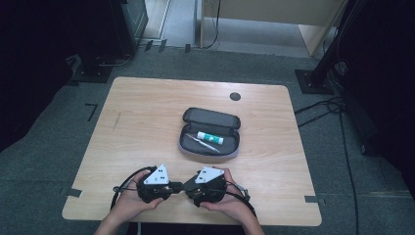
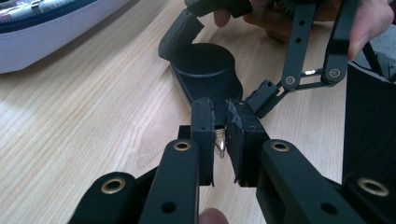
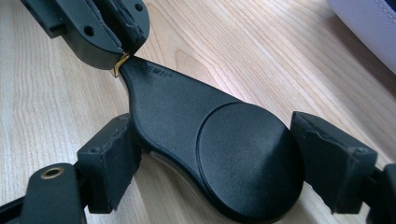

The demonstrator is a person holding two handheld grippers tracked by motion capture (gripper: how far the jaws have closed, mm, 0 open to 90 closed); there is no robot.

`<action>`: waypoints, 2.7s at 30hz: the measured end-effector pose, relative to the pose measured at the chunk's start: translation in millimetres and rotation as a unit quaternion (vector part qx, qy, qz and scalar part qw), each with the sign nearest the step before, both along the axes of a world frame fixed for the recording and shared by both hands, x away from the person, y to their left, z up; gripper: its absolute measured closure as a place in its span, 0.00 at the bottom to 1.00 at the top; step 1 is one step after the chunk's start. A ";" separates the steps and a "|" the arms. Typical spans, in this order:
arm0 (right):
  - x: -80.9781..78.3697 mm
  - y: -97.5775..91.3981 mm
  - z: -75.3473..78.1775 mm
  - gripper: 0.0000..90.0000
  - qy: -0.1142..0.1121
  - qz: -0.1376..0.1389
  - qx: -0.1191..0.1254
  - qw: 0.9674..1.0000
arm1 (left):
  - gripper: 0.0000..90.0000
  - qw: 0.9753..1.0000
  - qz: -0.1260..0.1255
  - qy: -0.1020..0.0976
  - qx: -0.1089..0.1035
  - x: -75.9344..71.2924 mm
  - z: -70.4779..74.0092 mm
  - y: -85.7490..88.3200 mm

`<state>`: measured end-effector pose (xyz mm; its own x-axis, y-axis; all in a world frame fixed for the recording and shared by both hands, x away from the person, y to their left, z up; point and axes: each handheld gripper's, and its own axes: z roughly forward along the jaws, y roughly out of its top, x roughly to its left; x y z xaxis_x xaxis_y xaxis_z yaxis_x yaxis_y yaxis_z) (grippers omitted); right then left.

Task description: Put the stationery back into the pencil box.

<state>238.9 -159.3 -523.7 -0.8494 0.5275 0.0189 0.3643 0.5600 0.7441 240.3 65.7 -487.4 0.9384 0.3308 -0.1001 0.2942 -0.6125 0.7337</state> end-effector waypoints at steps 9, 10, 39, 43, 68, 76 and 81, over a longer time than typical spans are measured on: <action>0.1 -0.4 0.0 0.21 0.000 0.000 0.001 1.000 | 0.84 1.000 0.000 0.014 0.023 2.7 -9.0 -1.9; 0.1 -0.4 0.1 0.21 0.001 -0.001 0.001 1.000 | 0.83 1.000 0.001 0.014 0.025 2.6 -10.3 -2.5; -2.2 -2.1 1.3 0.59 -0.012 0.009 0.015 1.000 | 0.73 0.999 0.001 -0.009 0.045 3.1 -21.0 -7.1; -3.0 -1.3 1.4 0.59 -0.012 0.008 0.015 1.000 | 0.73 0.999 0.001 -0.012 0.042 3.2 -20.5 -6.7; -5.8 2.6 1.6 0.67 -0.019 0.001 0.014 1.000 | 0.61 0.998 -0.027 -0.042 0.024 -0.5 -17.5 -3.1; -4.5 1.0 1.7 0.70 -0.009 -0.005 0.020 1.000 | 0.56 0.998 -0.032 -0.049 0.021 -0.9 -17.1 -2.1; -3.7 0.1 1.7 0.71 -0.011 -0.009 0.022 1.000 | 0.53 0.998 -0.027 -0.050 0.019 -0.4 -16.4 -0.1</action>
